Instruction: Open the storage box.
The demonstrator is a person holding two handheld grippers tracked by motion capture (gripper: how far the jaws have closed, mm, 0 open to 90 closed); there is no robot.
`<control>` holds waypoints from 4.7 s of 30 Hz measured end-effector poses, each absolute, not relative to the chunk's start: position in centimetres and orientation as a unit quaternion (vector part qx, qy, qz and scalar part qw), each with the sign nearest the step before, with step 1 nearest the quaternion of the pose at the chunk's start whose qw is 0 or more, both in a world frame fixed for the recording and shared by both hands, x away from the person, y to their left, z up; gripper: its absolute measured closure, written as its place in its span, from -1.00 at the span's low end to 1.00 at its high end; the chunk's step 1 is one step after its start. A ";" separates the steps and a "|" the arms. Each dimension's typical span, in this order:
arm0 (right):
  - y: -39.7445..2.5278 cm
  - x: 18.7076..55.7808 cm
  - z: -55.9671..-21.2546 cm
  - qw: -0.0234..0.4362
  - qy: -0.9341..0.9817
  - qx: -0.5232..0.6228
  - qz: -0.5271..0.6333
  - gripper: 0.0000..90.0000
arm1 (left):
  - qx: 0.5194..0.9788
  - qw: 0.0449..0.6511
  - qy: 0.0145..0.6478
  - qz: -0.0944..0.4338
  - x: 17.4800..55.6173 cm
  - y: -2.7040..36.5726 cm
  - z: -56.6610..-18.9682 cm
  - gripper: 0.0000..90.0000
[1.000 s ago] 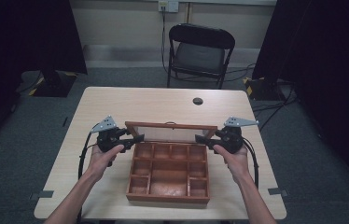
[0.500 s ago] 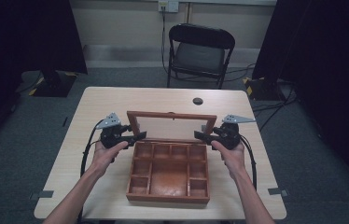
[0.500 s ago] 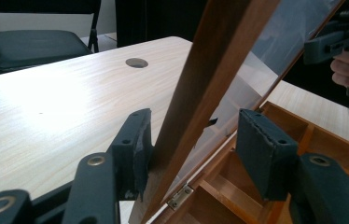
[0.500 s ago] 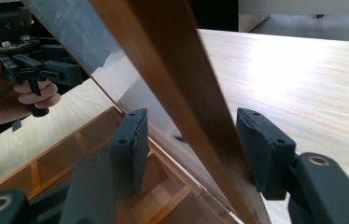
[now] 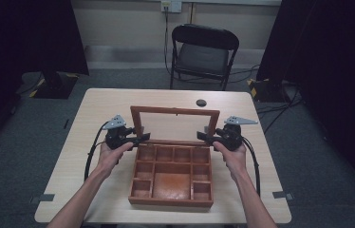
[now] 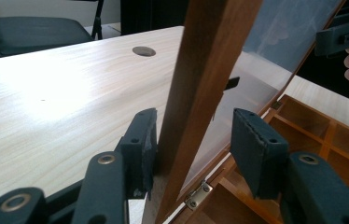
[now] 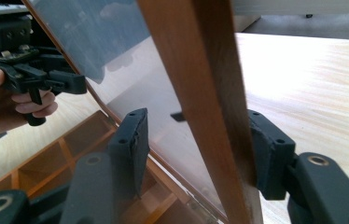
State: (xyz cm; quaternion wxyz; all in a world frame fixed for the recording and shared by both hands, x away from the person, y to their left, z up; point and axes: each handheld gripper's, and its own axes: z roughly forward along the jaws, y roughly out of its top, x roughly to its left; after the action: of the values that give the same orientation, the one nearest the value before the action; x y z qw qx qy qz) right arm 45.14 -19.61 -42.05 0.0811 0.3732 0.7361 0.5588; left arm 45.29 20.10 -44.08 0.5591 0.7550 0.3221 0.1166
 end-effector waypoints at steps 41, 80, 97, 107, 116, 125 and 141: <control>-19.2 47.6 -44.7 0.092 0.728 0.414 0.539 0.09 | 0.742 0.553 0.370 0.084 47.5 20.2 -46.3 0.26; -18.6 49.2 -47.6 0.053 0.732 0.463 0.497 -0.32 | 0.748 0.521 0.411 0.028 48.6 20.8 -48.3 -0.12; -19.0 49.4 -48.3 0.034 0.735 0.497 0.460 -0.47 | 0.737 0.505 0.448 -0.015 49.2 21.2 -49.5 -0.34; -19.4 49.1 -47.6 0.050 0.734 0.491 0.467 -0.45 | 0.742 0.497 0.450 0.007 48.9 21.5 -49.2 -0.42; -19.7 47.8 -46.5 0.065 0.744 0.473 0.468 -0.48 | 0.743 0.497 0.446 0.034 47.7 23.1 -48.3 -0.45; -21.9 45.5 -45.5 0.088 0.744 0.466 0.471 -0.58 | 0.761 0.478 0.436 0.059 45.4 24.5 -47.8 -0.51; -26.0 39.9 -45.7 0.118 0.759 0.477 0.427 -0.62 | 0.785 0.418 0.446 0.100 42.2 27.3 -47.6 -0.51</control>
State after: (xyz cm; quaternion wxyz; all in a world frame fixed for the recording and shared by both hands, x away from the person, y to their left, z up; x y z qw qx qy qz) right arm 39.87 -25.96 -45.73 0.1176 0.4774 0.7591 0.4267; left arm 42.16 27.28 -47.57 0.4177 0.7849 0.4465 0.1004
